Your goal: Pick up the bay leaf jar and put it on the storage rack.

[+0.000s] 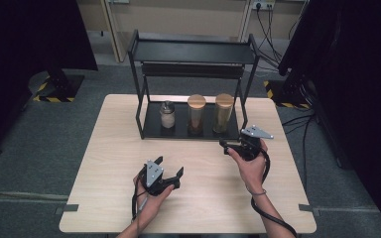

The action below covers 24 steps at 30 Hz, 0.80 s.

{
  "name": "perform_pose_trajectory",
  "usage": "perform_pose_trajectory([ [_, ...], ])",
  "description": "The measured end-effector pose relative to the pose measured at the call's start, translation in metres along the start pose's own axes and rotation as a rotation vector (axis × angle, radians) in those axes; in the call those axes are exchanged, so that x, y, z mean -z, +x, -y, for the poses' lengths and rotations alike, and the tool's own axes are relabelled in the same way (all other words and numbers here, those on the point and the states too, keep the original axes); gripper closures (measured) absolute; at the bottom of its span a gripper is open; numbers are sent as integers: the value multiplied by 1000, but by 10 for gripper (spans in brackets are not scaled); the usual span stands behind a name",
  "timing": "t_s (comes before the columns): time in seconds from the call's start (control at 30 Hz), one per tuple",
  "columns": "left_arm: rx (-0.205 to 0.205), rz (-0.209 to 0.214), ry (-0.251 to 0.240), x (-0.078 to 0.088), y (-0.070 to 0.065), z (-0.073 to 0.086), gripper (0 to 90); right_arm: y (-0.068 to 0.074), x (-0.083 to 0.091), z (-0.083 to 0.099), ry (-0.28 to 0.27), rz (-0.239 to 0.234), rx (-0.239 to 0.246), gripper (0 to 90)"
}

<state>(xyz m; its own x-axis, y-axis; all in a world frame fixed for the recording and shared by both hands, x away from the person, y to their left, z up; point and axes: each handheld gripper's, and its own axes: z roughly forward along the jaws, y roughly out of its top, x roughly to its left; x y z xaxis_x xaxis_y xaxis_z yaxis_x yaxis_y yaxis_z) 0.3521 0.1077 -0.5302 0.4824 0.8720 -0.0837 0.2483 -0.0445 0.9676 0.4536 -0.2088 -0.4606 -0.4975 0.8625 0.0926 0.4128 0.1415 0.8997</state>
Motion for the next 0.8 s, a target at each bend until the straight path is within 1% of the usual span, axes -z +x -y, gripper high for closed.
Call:
perform_pose_trajectory([
  [0.47,0,-2,0,0,0,0,118,0,13,11,6,-6,12,56],
  [0.8,1,-2,-1,0,0,0,118,1,18,23,15,-13,11,56],
])
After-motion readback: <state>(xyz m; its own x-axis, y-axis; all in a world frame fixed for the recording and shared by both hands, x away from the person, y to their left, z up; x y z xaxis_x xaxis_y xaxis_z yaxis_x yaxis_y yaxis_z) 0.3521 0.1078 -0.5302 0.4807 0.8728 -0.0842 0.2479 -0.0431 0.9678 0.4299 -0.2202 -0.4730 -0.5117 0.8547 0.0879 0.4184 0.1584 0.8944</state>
